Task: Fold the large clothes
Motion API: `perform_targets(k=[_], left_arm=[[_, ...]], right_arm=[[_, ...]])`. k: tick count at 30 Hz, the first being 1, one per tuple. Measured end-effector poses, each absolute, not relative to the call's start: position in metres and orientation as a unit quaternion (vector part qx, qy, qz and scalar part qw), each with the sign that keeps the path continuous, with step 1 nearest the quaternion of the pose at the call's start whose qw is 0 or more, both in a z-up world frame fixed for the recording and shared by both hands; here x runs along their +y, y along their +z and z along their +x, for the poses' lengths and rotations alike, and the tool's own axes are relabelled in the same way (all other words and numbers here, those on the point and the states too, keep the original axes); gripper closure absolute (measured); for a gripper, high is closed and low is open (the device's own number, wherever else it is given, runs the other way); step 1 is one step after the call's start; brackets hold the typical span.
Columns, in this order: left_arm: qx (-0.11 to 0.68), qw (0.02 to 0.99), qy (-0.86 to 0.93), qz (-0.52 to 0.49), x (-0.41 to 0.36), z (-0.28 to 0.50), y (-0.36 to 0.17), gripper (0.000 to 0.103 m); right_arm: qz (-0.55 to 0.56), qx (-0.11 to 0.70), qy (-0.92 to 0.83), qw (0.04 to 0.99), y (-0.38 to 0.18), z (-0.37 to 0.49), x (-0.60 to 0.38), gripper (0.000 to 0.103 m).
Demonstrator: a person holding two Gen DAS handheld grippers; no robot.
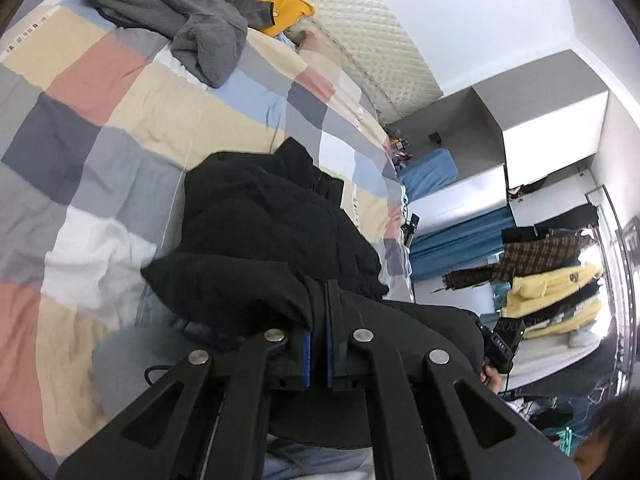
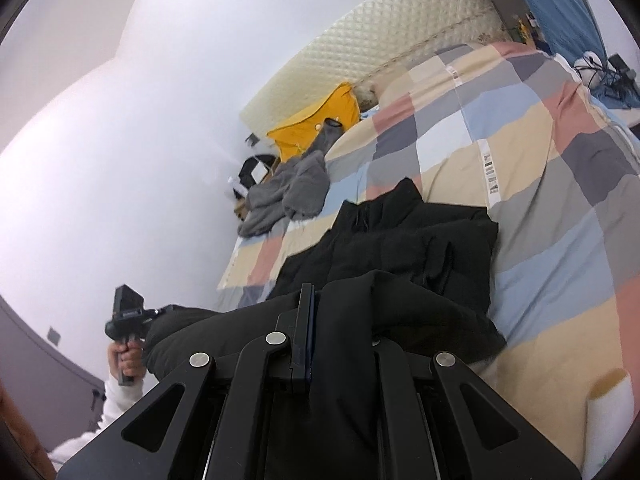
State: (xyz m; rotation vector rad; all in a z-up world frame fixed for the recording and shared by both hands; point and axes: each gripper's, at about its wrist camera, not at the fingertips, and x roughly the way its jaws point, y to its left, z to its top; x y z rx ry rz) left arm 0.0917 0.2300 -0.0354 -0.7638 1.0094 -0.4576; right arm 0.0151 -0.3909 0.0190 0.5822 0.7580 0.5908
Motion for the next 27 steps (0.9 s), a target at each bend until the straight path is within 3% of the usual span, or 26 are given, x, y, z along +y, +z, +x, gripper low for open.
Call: perform_targets(k=[15, 23, 27], left_arm=[[0.456, 0.778, -0.189, -0.389, 0.225, 0.183, -0.024, 0.098], [0.474, 0.764, -0.149, -0.411, 0.228, 0.238, -0.067, 0.094], [0.507, 0.772, -0.089, -0.372, 0.22, 0.27, -0.083, 0.09]], right_arm=[[0.343, 0.351, 0.242, 0.837, 0.005, 0.131, -0.407, 0.098], [0.373, 0.405, 0.191, 0.813, -0.055, 0.204, -0.407, 0.098], [0.389, 0.431, 0.168, 0.797, -0.089, 0.231, -0.407, 0.098]])
